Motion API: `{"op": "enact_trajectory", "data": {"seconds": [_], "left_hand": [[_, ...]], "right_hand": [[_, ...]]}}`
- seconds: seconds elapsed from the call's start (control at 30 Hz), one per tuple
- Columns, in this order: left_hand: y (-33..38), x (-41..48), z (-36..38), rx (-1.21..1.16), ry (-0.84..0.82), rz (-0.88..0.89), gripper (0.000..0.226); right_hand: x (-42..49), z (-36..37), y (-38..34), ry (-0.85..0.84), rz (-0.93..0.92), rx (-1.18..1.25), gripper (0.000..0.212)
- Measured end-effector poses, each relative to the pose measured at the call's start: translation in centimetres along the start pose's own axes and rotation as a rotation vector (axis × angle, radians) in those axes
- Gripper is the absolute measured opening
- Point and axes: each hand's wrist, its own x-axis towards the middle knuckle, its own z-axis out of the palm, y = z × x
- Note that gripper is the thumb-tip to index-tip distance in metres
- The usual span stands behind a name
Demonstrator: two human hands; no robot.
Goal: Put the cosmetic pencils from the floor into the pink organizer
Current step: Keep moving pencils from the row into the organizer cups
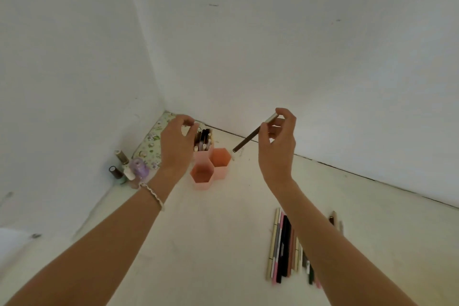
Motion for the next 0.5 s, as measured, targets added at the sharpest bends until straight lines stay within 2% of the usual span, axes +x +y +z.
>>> {"op": "enact_trajectory", "data": {"seconds": [0.1, 0.17, 0.23, 0.4, 0.5], "left_hand": [[-1.0, 0.0, -1.1, 0.146, 0.068, 0.058, 0.028], [-0.7, 0.6, -2.2, 0.066, 0.151, 0.063, 0.03], [-0.1, 1.1, -3.1, -0.016, 0.158, 0.057, 0.031], [1.6, 1.1, -3.8, -0.145, 0.128, 0.066, 0.028], [2.7, 0.3, -3.3, -0.198, 0.086, 0.035, 0.03]], "right_hand": [[0.1, 1.9, -1.3, -0.015, -0.026, 0.044, 0.033], [0.3, 3.5, -2.2, -0.016, -0.062, 0.073, 0.032], [0.3, 5.0, -2.7, -0.046, -0.088, 0.063, 0.032], [-0.8, 7.2, -0.7, -0.304, -0.163, -0.228, 0.026], [-2.0, 7.5, 1.0, -0.475, -0.281, -0.43, 0.025]]}}
